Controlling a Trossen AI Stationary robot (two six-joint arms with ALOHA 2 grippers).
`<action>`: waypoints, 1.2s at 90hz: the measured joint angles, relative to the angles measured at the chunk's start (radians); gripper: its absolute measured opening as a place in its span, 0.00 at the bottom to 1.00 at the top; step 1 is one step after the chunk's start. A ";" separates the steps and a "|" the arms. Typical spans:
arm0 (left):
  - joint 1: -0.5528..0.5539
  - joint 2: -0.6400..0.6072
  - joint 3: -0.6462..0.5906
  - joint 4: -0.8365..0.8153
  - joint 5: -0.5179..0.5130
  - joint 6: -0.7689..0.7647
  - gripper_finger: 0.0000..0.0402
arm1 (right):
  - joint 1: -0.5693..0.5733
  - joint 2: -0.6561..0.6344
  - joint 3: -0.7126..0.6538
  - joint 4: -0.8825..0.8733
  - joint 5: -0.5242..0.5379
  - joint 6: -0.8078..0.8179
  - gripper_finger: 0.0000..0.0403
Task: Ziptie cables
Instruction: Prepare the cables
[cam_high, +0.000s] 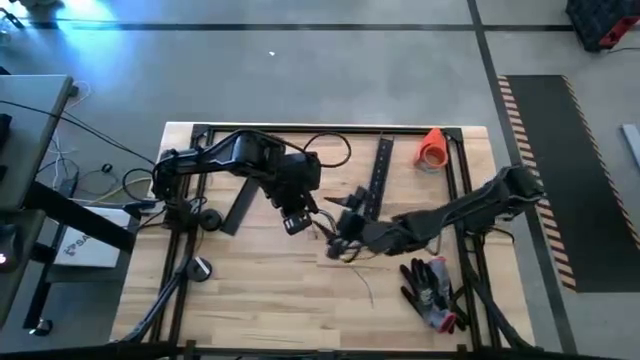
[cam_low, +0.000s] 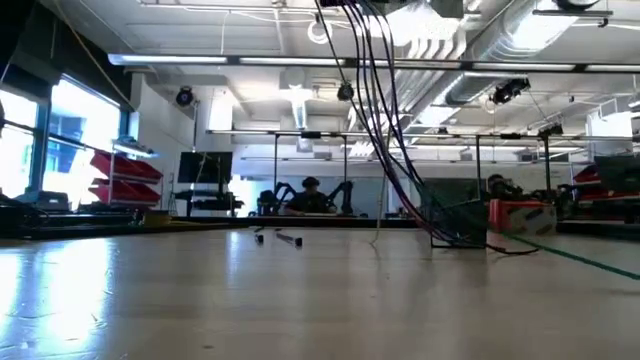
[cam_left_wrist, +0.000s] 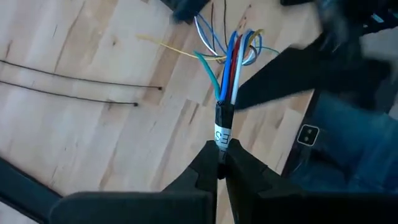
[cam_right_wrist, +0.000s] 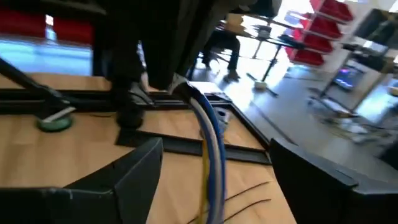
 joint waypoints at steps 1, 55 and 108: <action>-0.004 0.000 0.000 0.000 0.001 -0.002 0.00 | -0.003 0.008 0.004 -0.001 0.007 -0.001 0.68; -0.313 -0.054 0.000 0.000 -0.147 -0.203 0.00 | 0.059 -0.010 -0.031 -0.272 0.152 0.191 0.10; -0.436 -0.083 -0.372 0.069 -0.402 -0.286 0.00 | 0.127 -0.182 -0.031 -0.916 -0.391 0.516 0.00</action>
